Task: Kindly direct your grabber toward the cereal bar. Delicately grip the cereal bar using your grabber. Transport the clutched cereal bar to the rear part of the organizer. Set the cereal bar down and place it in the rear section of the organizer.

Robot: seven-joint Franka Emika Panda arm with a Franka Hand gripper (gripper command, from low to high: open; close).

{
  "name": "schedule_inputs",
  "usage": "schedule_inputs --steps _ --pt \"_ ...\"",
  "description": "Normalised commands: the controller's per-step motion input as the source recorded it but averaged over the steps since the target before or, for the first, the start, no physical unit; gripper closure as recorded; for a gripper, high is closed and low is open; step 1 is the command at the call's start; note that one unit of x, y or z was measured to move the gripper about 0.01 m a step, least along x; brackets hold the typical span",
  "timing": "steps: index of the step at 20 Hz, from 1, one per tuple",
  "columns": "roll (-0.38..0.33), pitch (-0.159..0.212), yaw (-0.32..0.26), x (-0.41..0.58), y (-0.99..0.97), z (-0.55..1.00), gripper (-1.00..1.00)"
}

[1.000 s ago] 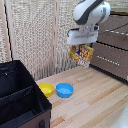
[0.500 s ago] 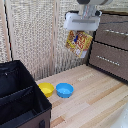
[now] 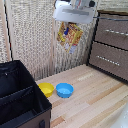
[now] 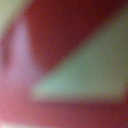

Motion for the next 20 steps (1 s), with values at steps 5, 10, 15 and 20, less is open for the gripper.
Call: schedule_inputs --steps 5,10,15,20 --pt "-0.022 0.0 -0.028 0.363 0.89 0.51 1.0" --pt "-0.021 0.001 -0.03 0.379 0.88 0.51 1.0" --pt "-0.003 0.055 0.106 0.447 0.64 0.36 1.0" --pt "-0.013 0.023 -0.005 0.297 0.57 0.26 1.0"
